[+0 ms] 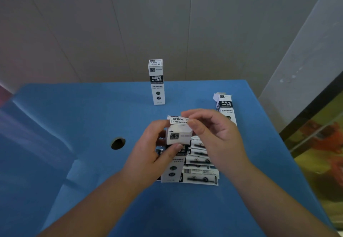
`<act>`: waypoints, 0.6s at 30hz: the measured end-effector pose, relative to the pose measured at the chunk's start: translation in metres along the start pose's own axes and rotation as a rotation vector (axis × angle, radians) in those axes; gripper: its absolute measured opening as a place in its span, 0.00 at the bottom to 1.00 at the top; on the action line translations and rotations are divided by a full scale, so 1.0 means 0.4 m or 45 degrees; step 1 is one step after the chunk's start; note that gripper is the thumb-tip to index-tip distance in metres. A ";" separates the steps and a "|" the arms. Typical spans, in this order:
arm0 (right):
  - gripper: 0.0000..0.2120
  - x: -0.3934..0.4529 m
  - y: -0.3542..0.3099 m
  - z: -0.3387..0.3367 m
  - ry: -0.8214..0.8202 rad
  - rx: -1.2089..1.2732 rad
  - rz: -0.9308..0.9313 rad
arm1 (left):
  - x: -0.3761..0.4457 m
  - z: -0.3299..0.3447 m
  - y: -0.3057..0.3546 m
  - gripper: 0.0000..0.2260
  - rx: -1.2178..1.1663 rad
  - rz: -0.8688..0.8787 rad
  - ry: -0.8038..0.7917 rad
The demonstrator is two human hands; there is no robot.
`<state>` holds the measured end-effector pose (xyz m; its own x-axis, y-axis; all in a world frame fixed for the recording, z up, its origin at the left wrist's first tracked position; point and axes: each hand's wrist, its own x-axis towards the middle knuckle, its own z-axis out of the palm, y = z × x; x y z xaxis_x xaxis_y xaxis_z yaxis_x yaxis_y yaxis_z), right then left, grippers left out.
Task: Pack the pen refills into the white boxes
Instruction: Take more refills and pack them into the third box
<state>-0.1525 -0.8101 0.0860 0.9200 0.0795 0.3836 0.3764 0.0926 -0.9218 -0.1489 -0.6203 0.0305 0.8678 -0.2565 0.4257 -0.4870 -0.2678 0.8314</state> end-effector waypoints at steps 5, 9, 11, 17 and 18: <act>0.05 0.003 0.009 -0.012 0.025 -0.066 -0.008 | 0.001 0.004 -0.008 0.20 0.026 -0.025 -0.027; 0.04 0.005 0.014 -0.026 -0.071 -0.298 -0.116 | 0.003 0.007 0.005 0.19 0.016 -0.004 0.009; 0.04 0.009 0.019 -0.036 -0.131 -0.393 -0.161 | 0.004 0.009 0.002 0.20 0.018 -0.019 0.011; 0.06 0.015 0.034 -0.055 -0.246 -0.443 -0.104 | 0.022 0.012 0.001 0.17 0.115 0.050 -0.008; 0.06 0.018 0.036 -0.055 -0.229 -0.452 -0.103 | 0.026 0.014 0.001 0.17 0.118 0.047 0.001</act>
<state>-0.1382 -0.8300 0.0742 0.8639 0.2615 0.4305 0.4902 -0.2403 -0.8378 -0.1408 -0.6283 0.0332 0.8491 -0.2668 0.4558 -0.5257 -0.3431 0.7784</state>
